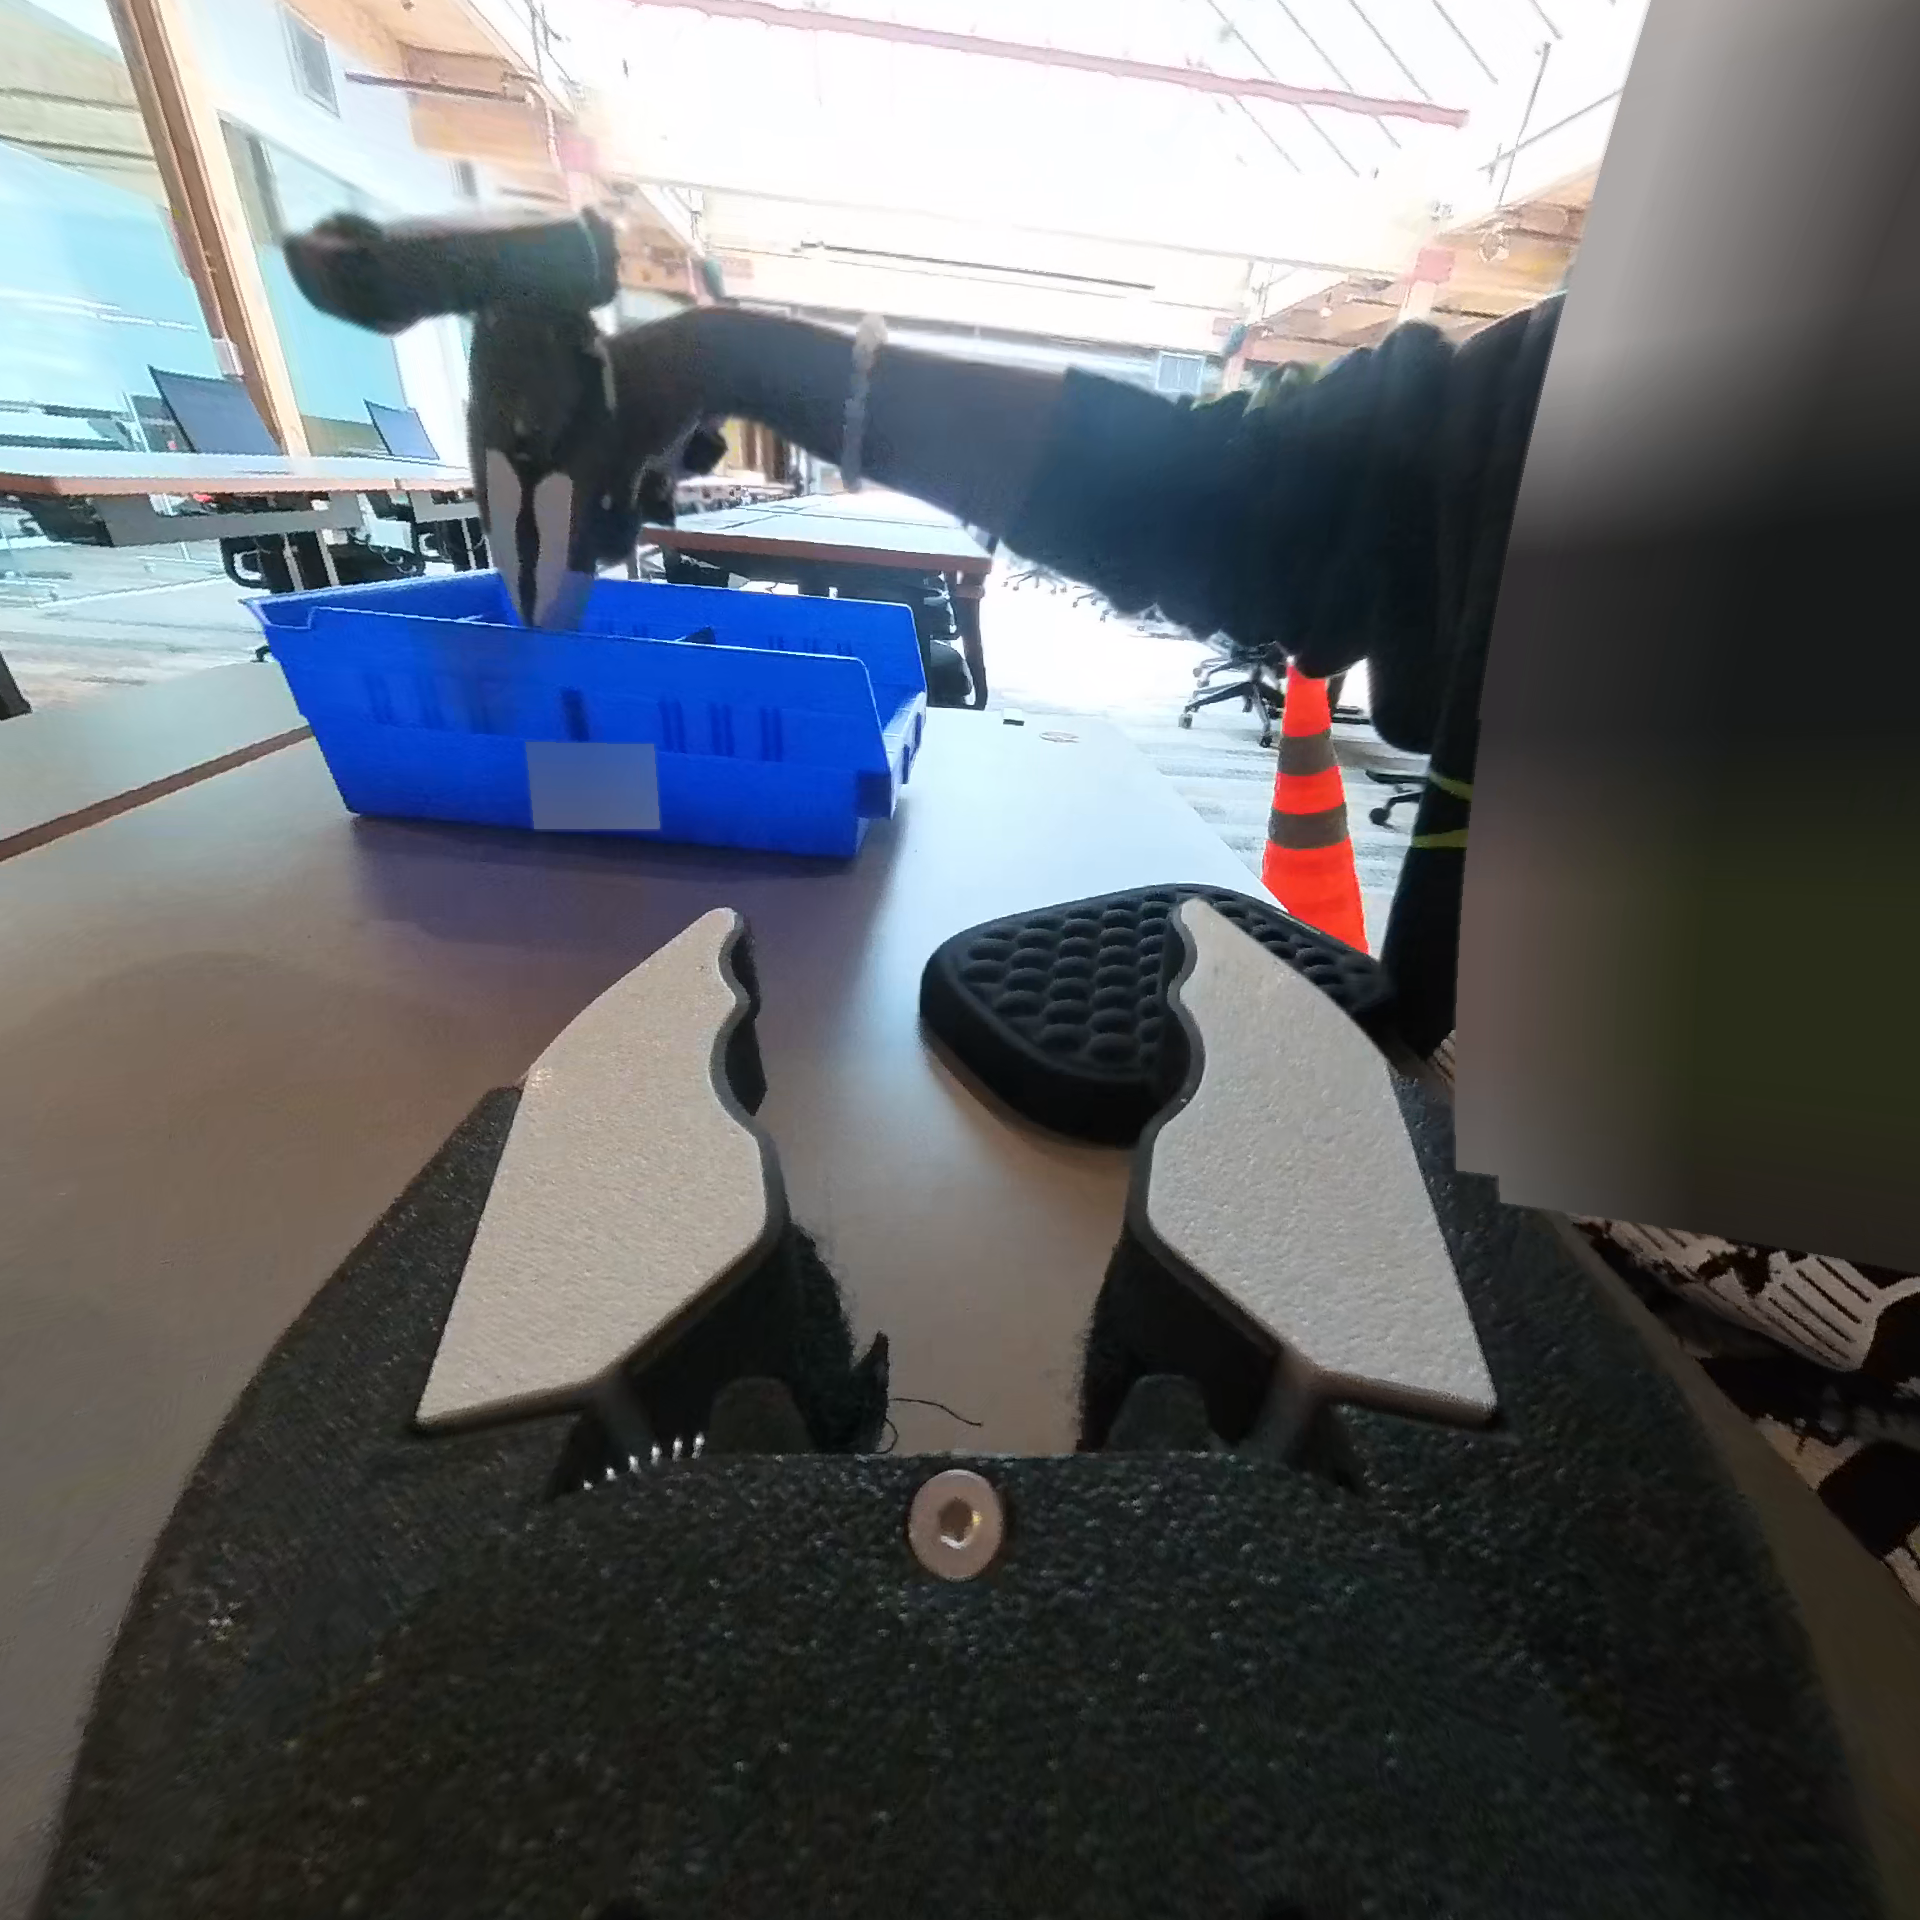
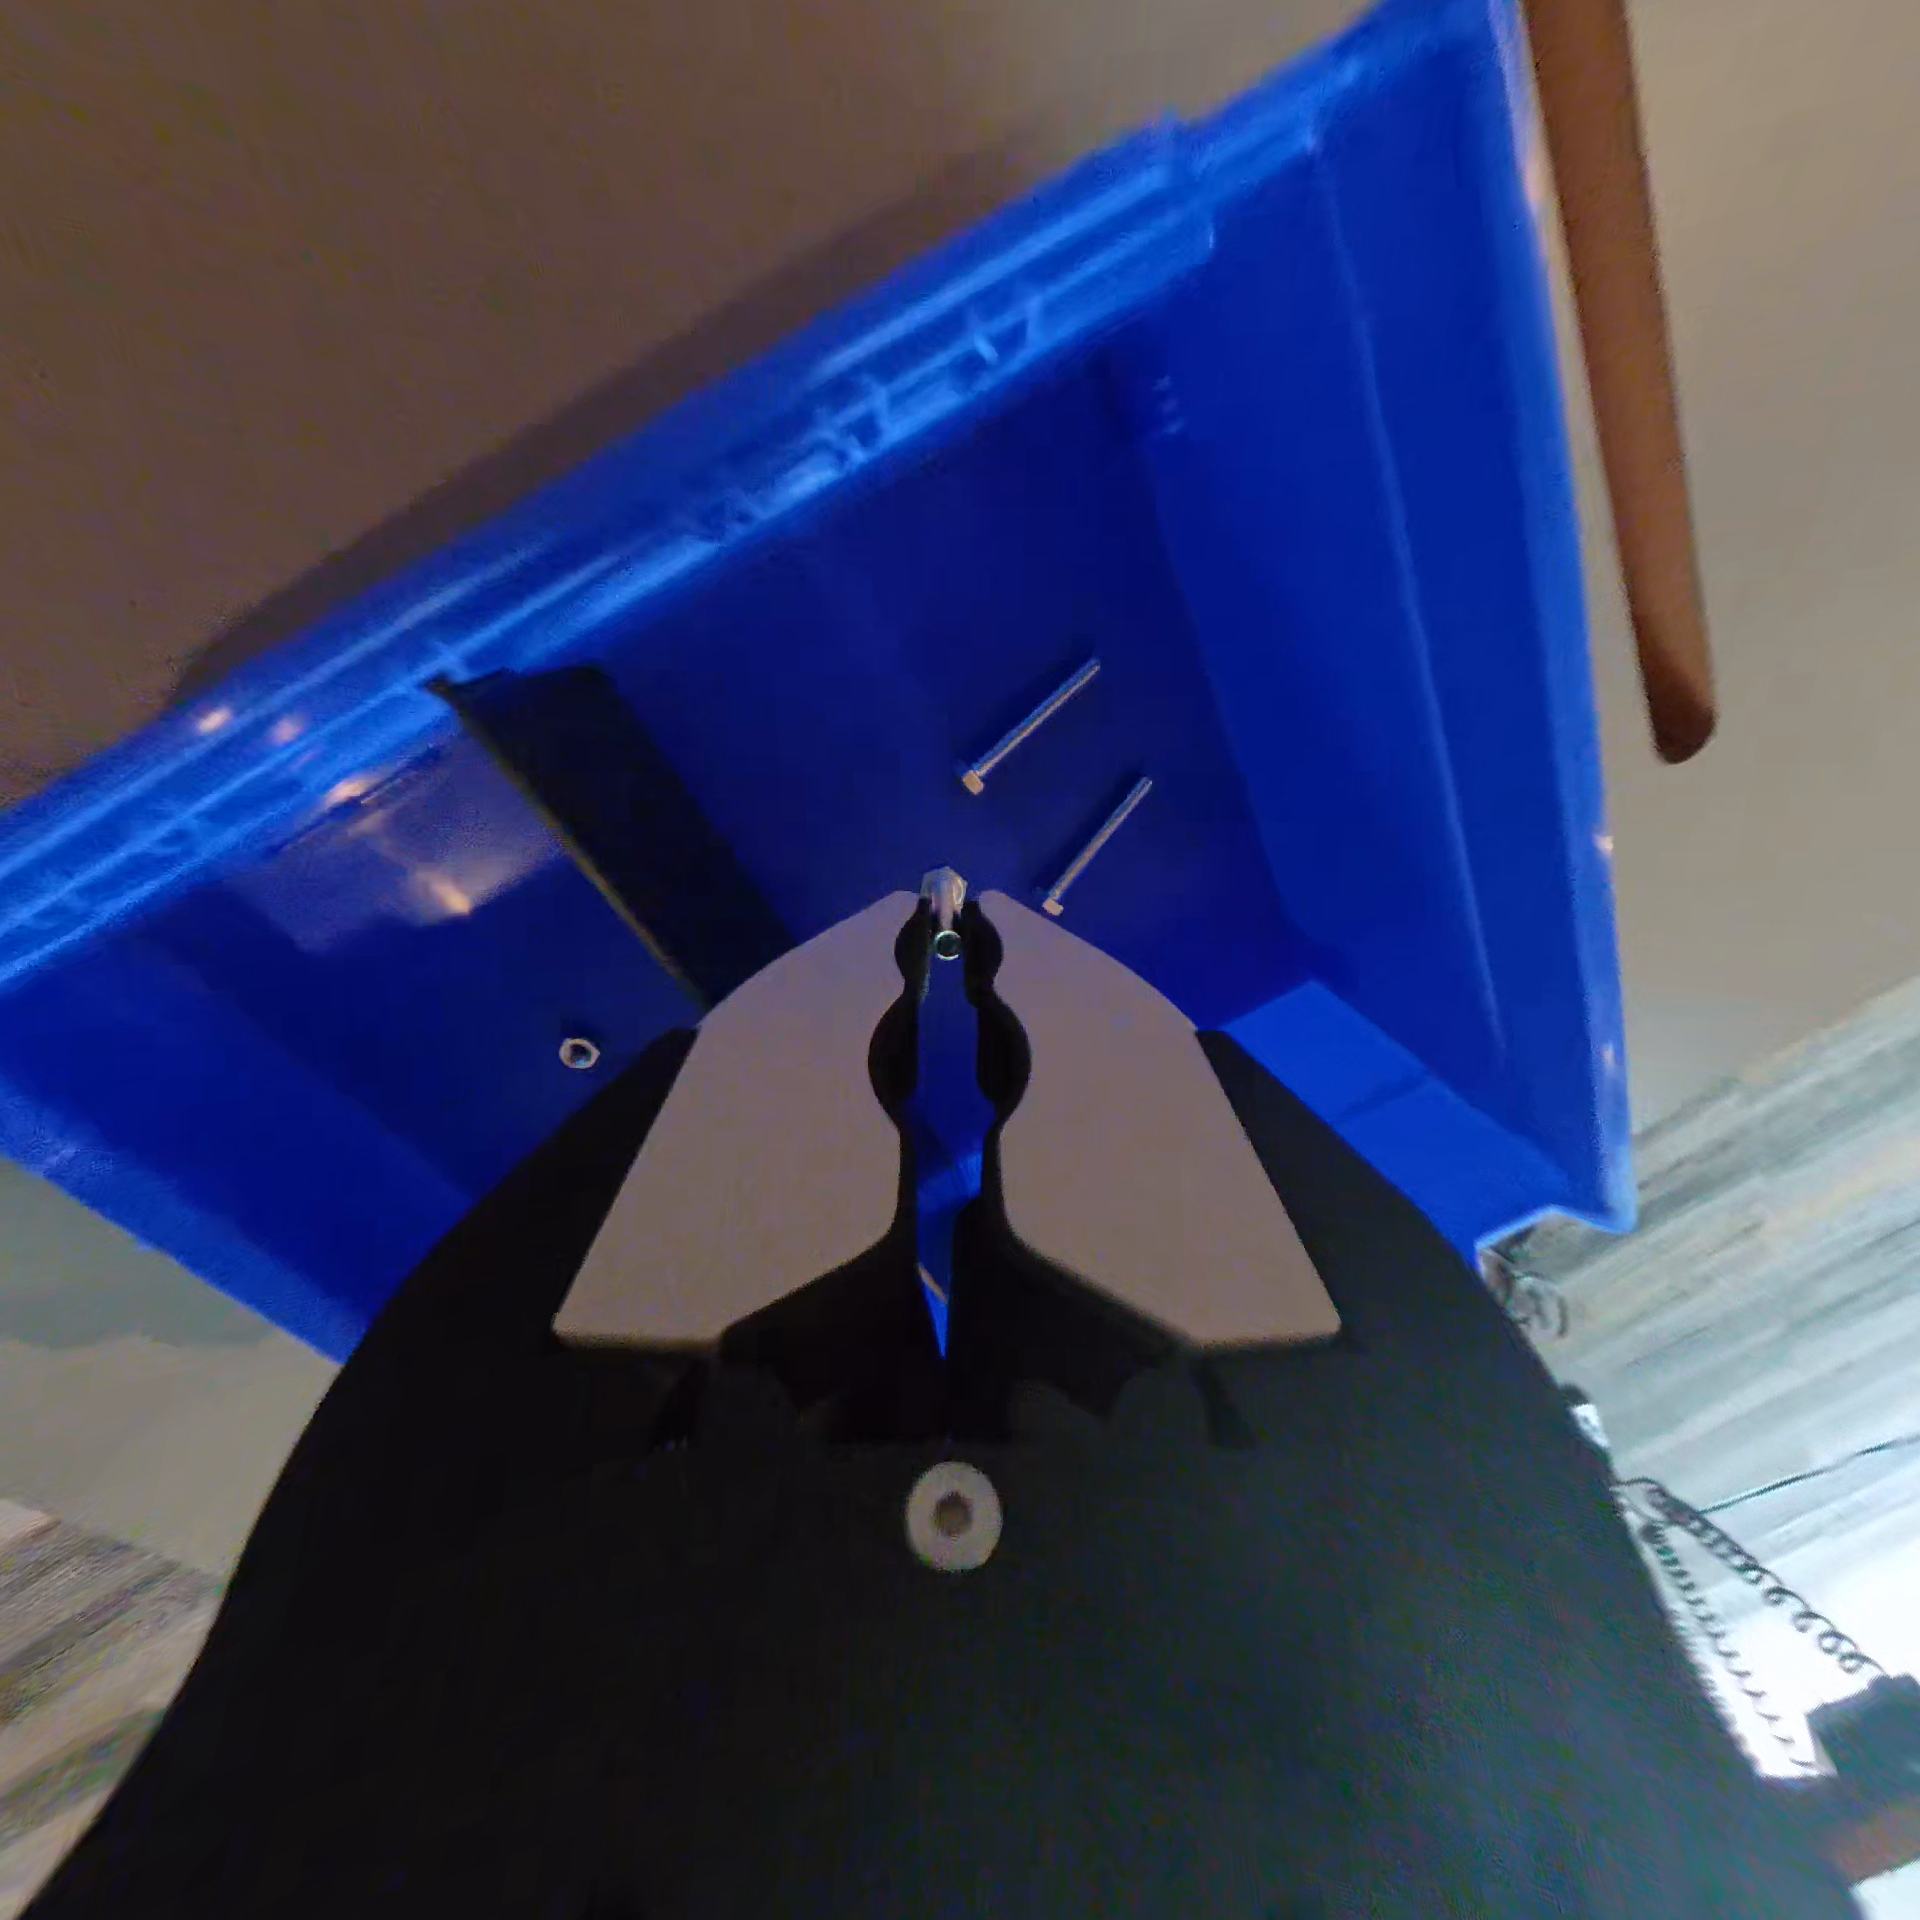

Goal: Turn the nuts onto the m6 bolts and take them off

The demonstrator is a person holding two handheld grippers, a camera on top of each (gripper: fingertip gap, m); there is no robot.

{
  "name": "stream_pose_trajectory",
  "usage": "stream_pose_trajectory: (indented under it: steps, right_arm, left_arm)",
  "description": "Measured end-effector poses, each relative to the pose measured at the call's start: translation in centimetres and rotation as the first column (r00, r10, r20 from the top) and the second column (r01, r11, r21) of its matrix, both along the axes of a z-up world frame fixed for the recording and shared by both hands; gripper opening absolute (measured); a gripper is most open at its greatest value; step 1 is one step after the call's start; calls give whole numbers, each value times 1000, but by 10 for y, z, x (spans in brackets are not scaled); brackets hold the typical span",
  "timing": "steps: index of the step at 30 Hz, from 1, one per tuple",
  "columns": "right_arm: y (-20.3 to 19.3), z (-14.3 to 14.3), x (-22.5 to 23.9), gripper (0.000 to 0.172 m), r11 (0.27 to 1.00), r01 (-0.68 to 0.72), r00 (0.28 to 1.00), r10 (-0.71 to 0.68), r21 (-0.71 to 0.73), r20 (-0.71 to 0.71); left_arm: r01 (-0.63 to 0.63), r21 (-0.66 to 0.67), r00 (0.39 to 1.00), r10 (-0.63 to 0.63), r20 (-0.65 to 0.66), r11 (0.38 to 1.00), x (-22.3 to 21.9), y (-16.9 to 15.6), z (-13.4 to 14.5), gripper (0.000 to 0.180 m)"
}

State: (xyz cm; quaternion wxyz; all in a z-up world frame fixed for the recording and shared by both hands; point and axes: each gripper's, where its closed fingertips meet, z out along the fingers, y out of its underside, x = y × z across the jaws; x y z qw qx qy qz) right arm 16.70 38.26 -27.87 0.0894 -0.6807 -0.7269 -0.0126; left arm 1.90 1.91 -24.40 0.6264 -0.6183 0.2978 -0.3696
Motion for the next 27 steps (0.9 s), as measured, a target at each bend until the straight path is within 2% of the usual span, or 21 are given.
stream_pose_trajectory:
  steps: [9, 16, 27]
  right_arm:
    - [23, -43, 16, 6, 994, 90, 991, -84, -55, 102]
    - [32, -47, -3, 5, 994, 93, 995, -91, -57, 44]
    - [50, -65, -11, 5, 979, 201, 975, -203, -33, -90]
  left_arm:
    - [11, 18, 999, -10, -37, 1000, 4, -3, -2, 73]
    - [19, 17, 999, -18, -48, 1000, 6, -3, -3, 72]
    - [17, 33, 997, -14, -75, 999, 8, -4, -5, 71]
